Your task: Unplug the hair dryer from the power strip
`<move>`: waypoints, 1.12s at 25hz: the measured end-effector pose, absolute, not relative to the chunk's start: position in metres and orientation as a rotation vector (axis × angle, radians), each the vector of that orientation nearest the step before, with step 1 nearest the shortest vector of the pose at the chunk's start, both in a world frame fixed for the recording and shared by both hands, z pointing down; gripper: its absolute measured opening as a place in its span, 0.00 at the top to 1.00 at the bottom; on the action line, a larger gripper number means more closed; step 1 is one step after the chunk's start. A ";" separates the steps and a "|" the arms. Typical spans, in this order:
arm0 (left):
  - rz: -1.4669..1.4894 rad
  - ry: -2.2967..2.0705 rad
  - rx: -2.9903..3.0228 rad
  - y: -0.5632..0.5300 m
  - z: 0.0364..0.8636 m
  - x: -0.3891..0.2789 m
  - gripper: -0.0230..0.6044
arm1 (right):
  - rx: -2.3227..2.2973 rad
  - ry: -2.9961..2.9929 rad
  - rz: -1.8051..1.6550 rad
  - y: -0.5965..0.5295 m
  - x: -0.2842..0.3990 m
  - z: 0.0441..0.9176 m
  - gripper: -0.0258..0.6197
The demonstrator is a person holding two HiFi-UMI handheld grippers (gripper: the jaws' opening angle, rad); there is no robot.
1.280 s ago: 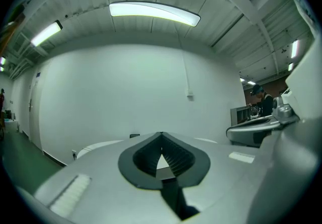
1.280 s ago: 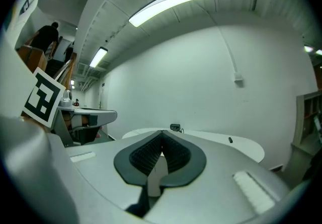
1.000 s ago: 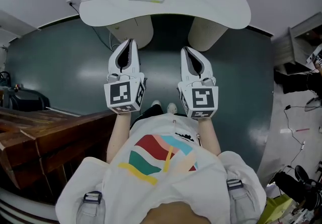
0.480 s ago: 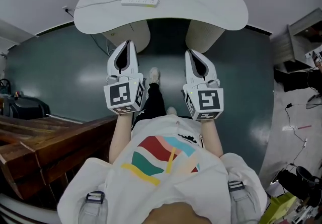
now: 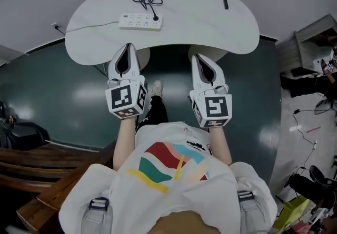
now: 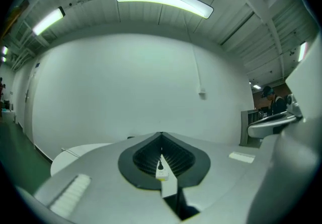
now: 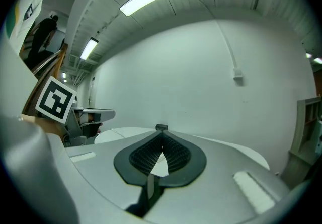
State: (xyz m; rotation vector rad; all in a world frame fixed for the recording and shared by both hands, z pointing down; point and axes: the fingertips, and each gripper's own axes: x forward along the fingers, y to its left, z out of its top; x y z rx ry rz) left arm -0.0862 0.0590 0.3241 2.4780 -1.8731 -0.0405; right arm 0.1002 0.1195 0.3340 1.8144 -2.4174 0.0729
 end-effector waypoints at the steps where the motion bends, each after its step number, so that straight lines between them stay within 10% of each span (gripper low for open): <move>1: -0.036 -1.865 2.473 0.042 0.326 -0.090 0.97 | 1.819 -2.409 0.072 0.104 0.097 0.333 0.94; 28: 0.064 -1.795 2.496 -0.199 0.331 -0.100 0.97 | 1.725 -2.507 0.082 -0.157 0.058 0.303 0.94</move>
